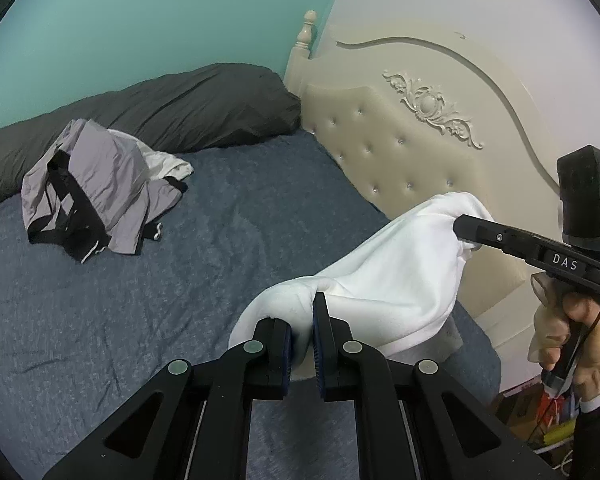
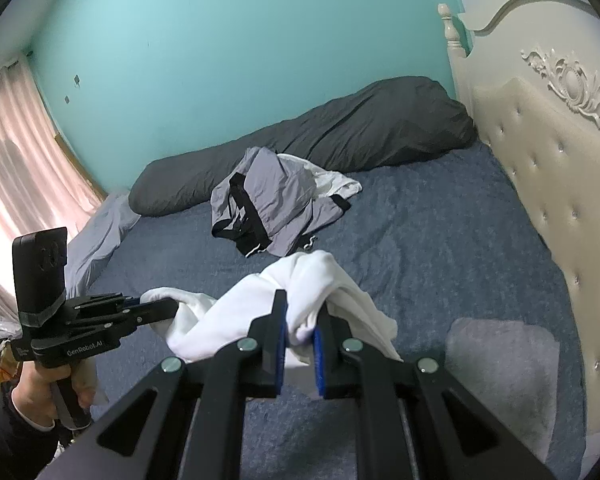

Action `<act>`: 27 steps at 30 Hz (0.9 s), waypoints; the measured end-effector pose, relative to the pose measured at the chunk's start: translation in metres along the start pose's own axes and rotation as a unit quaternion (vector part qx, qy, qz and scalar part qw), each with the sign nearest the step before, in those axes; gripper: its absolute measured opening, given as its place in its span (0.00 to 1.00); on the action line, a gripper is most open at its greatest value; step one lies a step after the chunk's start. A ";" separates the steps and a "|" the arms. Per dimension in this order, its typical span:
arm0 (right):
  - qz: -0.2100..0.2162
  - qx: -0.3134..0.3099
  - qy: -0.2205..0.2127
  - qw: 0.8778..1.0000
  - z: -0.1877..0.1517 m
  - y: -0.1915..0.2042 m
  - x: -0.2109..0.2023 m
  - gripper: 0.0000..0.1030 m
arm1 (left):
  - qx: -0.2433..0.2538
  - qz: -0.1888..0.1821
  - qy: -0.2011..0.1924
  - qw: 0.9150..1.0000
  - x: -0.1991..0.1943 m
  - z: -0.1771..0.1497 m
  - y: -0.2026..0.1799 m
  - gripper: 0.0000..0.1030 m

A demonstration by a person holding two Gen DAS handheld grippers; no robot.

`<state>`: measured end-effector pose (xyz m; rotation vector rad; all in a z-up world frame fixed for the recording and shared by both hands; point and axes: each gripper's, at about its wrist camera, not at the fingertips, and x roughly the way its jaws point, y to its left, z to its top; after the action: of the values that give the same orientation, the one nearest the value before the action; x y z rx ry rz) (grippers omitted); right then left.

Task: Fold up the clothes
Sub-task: 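Lift the hem with both tools and carry it toward the black collar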

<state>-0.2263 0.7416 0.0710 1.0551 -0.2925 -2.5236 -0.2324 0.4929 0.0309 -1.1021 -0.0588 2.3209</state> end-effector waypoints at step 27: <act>-0.040 0.023 -0.039 0.998 0.075 -0.132 -0.042 0.10 | 0.016 -0.027 0.001 1.000 0.098 0.086 -0.099 0.09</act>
<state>-0.2889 0.8824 0.1061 1.0052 -0.3371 -2.6446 -0.2967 0.6424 0.0458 -1.0747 -0.0503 2.2645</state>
